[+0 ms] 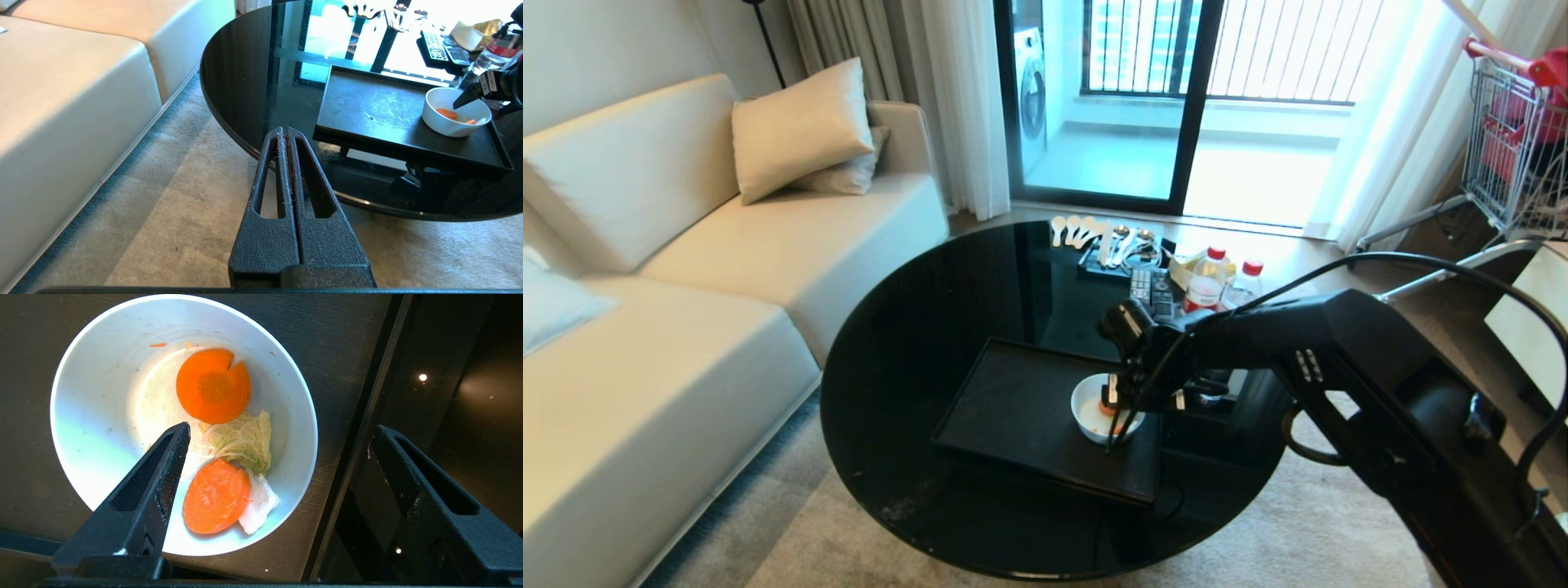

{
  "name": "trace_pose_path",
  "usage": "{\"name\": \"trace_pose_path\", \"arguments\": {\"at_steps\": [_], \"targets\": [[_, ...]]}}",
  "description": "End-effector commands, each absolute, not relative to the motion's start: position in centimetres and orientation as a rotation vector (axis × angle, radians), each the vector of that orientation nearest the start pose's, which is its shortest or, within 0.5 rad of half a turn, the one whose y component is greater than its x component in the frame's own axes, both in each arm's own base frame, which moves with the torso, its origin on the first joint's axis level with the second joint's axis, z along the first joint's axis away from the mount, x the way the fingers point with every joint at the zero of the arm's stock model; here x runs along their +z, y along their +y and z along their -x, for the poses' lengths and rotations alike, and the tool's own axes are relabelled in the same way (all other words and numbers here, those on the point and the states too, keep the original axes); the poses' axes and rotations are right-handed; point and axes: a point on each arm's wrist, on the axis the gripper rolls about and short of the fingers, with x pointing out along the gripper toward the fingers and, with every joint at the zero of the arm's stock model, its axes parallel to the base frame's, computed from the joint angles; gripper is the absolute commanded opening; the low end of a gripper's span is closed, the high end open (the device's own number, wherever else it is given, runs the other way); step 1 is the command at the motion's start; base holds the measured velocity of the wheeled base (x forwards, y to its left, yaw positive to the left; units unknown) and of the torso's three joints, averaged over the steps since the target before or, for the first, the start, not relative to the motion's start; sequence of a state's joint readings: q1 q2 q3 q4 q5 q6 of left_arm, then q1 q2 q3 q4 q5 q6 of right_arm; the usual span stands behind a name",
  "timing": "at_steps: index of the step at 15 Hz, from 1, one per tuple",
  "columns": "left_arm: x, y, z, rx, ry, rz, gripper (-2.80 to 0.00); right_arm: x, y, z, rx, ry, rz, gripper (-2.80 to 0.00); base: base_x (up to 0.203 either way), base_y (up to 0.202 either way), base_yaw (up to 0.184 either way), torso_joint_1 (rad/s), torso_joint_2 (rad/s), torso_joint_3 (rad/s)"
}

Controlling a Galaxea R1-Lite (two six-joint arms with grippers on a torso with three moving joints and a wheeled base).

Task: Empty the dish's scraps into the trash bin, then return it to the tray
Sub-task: Pick up the bowl with leftover food

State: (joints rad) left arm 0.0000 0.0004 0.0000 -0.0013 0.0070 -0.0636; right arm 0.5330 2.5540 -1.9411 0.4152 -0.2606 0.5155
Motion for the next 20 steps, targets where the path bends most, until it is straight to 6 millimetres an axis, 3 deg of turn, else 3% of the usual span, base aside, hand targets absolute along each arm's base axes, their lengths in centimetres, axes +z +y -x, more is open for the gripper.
{"name": "trace_pose_path", "arguments": {"at_steps": [1, 3, 4, 20], "targets": [[7.56, 0.02, 2.28, 0.008, -0.002, 0.064, -2.80, 3.61, 24.31, -42.43, -0.009, 0.983, -0.074, 0.00, 0.000, 0.000, 0.000, 0.000, 0.00, 0.000], [7.56, 0.02, 2.28, 0.008, -0.002, 0.064, -2.80, 3.45, 24.31, -42.43, -0.010, 0.987, -0.071, 0.00, 0.000, 0.000, 0.000, 0.000, 0.00, 0.000], [7.56, 0.02, 2.28, 0.008, -0.002, 0.064, -2.80, 3.34, 24.32, -42.45, -0.011, 0.987, -0.071, -2.80, 0.000, 0.000, 0.000, 0.000, 0.00, 0.000], [7.56, 0.02, 2.28, 0.008, -0.002, 0.064, -2.80, 2.82, 24.30, -42.41, -0.016, 1.002, -0.064, -2.80, 0.000, 0.000, 0.000, 0.000, 0.00, 0.000]]}}
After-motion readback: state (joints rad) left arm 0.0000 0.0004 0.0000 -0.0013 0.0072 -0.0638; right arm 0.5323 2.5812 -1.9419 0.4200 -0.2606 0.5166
